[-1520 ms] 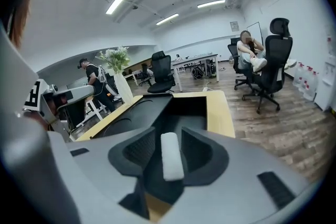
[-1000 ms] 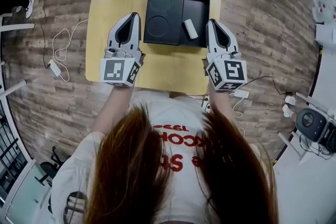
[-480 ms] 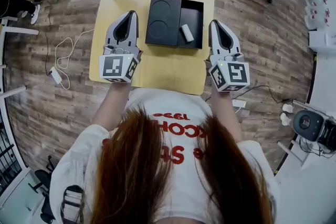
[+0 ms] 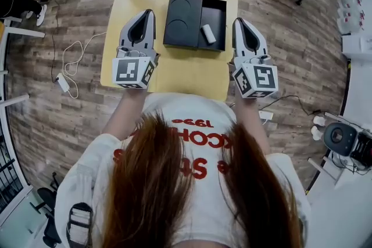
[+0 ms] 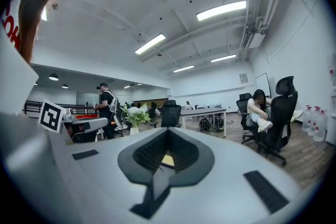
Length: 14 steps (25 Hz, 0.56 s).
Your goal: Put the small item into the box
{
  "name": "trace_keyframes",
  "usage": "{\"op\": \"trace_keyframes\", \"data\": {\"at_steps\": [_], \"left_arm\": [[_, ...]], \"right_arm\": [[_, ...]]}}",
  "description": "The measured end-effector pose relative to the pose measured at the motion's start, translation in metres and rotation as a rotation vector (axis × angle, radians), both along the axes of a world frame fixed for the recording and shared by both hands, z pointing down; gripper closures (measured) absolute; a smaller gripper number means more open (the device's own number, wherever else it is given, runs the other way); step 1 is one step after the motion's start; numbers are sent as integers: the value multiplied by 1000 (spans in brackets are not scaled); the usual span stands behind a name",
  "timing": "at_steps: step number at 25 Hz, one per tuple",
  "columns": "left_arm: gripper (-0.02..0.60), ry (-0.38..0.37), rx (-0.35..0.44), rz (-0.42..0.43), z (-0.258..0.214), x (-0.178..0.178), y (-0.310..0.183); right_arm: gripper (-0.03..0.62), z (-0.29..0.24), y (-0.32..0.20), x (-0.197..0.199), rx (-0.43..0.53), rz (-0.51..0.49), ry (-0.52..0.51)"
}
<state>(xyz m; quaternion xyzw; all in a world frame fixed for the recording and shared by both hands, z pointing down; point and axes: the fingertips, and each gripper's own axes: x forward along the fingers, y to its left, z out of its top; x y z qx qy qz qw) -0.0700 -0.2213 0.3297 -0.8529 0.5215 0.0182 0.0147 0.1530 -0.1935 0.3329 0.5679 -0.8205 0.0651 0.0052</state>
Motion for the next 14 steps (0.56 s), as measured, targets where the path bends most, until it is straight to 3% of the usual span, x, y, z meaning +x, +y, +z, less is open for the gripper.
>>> {"op": "trace_keyframes", "data": {"at_steps": [14], "left_arm": [[575,8,8,0,-4,-3,-6]], "right_arm": [[589,-5,-3,0,14,4,15]]}}
